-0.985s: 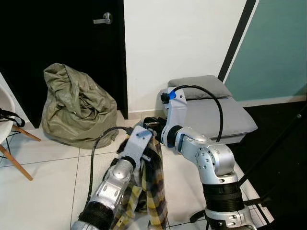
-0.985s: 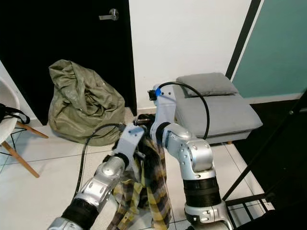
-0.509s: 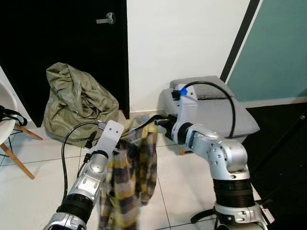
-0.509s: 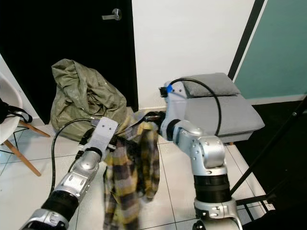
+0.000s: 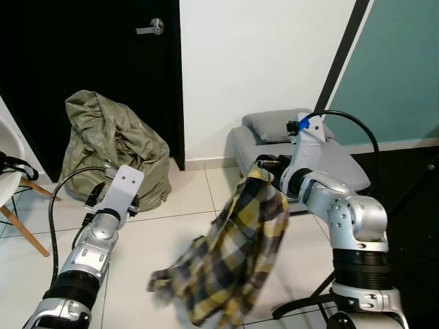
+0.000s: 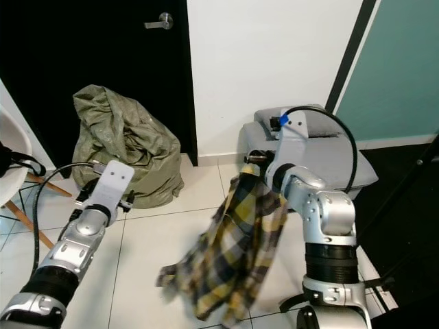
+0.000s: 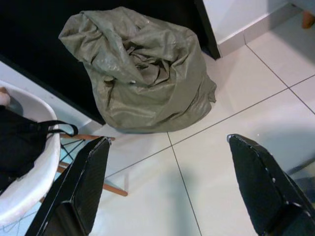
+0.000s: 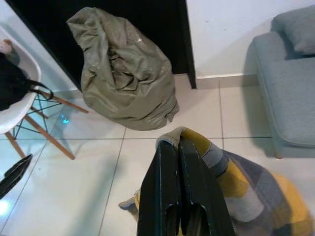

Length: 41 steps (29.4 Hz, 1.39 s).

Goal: Hang hanger

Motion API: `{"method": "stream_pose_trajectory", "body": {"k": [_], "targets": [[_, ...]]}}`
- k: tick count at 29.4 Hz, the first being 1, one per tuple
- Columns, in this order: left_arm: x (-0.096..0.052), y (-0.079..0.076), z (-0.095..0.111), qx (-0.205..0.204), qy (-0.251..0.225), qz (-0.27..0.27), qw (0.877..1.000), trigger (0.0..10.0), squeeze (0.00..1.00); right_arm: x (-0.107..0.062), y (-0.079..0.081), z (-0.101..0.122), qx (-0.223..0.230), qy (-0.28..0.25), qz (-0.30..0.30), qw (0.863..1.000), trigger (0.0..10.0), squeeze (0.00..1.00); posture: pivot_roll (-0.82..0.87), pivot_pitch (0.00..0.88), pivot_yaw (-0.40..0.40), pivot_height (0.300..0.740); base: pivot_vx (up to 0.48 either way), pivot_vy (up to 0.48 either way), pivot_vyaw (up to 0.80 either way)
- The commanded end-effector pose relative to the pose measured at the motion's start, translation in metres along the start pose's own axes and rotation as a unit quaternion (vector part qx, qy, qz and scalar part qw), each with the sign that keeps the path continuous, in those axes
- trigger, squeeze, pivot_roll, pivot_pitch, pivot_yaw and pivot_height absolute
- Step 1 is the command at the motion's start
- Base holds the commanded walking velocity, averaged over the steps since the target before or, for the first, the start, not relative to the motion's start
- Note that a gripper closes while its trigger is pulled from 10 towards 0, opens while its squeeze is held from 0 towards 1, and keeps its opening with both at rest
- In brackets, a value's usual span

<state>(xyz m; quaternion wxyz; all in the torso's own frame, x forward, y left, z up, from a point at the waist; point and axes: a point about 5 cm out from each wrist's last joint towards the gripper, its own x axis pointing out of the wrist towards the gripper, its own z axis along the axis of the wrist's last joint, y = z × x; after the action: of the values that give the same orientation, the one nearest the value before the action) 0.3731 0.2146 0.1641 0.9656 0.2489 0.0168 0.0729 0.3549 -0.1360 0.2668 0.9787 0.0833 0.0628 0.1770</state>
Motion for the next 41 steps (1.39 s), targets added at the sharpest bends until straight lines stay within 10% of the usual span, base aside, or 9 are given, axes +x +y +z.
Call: {"method": "stream_pose_trajectory", "body": {"k": [1,11,14,15,18,19,23,32,41], "targets": [[-0.001,0.003,-0.009,0.003,0.018,-0.001,1.0,10.0,0.0,-0.001,0.002,0.012,-0.003,-0.025,0.009,1.0,10.0,0.0,-0.05,0.19,-0.024,0.74,0.0,0.0,0.0],[0.005,0.022,-0.005,-0.026,0.012,0.007,1.0,10.0,0.0,-0.005,0.033,0.007,-0.041,-0.001,0.163,0.986,10.0,0.0,-0.05,0.192,-0.025,0.74,0.0,0.0,0.0],[0.006,0.019,-0.001,-0.034,0.004,-0.005,0.999,10.0,0.0,-0.022,0.05,0.003,-0.08,0.009,0.289,0.954,10.0,0.0,-0.05,0.192,-0.025,0.74,0.0,0.0,0.0],[0.006,0.015,0.001,-0.036,-0.003,-0.019,0.999,10.0,0.0,-0.041,0.061,-0.005,-0.116,0.031,0.392,0.912,10.0,0.0,-0.05,0.192,-0.025,0.74,0.0,0.0,0.0],[0.006,0.015,0.001,-0.036,-0.003,-0.019,0.999,10.0,0.0,-0.041,0.061,-0.005,-0.116,0.031,0.392,0.912,10.0,0.0,-0.05,0.192,-0.025,0.74,0.0,0.0,0.0],[0.006,0.012,0.002,-0.036,-0.006,-0.028,0.999,10.0,0.0,-0.059,0.064,-0.016,-0.162,0.072,0.462,0.869,10.0,0.0,-0.05,0.192,-0.025,0.74,0.0,0.0,0.0],[0.006,0.009,0.003,-0.036,-0.006,-0.035,0.999,10.0,0.0,-0.066,0.043,-0.033,-0.265,0.147,0.46,0.834,10.0,0.0,-0.05,0.192,-0.024,0.74,0.0,0.0,0.0],[0.005,-0.003,0.005,-0.036,-0.01,-0.062,0.997,10.0,0.0,-0.023,0.024,-0.016,-0.463,0.043,0.266,0.844,10.0,0.0,-0.06,0.192,-0.026,0.74,0.0,0.0,0.0],[-0.004,-0.043,0.023,-0.07,-0.054,-0.173,0.981,10.0,0.0,-0.012,0.048,-0.002,-0.431,-0.055,0.227,0.871,10.0,0.0,-0.06,0.194,-0.029,0.74,0.0,0.0,0.0]]}}
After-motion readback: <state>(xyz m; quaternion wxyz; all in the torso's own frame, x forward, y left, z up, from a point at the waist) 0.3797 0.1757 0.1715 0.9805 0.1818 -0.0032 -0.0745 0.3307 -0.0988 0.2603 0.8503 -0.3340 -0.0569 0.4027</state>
